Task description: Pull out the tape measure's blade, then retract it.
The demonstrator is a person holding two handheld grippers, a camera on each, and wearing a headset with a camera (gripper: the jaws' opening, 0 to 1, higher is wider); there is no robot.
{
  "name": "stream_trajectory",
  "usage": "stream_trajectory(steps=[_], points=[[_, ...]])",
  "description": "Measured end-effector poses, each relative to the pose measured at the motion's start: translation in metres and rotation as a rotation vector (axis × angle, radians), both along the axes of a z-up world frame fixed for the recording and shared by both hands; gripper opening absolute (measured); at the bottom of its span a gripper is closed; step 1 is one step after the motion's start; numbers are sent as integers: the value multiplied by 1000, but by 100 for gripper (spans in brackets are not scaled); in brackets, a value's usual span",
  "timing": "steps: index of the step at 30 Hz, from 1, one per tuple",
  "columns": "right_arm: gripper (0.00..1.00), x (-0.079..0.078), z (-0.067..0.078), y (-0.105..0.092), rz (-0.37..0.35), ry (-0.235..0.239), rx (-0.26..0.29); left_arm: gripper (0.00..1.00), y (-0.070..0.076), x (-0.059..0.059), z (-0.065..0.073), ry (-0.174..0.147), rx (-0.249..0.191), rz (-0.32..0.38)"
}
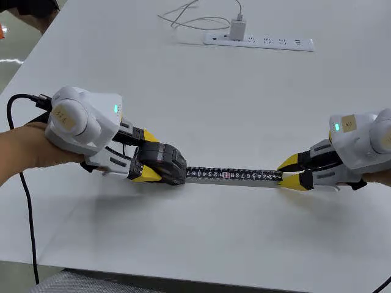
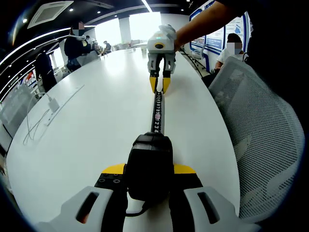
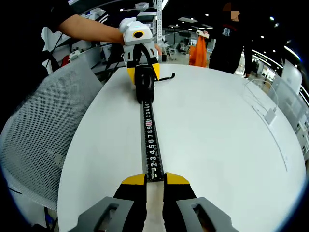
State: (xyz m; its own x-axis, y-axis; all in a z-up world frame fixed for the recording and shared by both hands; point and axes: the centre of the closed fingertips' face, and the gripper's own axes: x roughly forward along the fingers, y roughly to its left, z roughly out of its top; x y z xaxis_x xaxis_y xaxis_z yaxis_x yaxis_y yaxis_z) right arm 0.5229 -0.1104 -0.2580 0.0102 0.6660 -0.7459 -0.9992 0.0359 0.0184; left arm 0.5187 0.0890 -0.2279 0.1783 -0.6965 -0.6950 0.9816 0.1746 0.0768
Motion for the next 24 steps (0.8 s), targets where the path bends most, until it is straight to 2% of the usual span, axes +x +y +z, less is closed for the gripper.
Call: stream_trajectory(steps=[24], points=[[7,2,2,-33,-34,3,-22,27,0,0,0,0,1,-1]])
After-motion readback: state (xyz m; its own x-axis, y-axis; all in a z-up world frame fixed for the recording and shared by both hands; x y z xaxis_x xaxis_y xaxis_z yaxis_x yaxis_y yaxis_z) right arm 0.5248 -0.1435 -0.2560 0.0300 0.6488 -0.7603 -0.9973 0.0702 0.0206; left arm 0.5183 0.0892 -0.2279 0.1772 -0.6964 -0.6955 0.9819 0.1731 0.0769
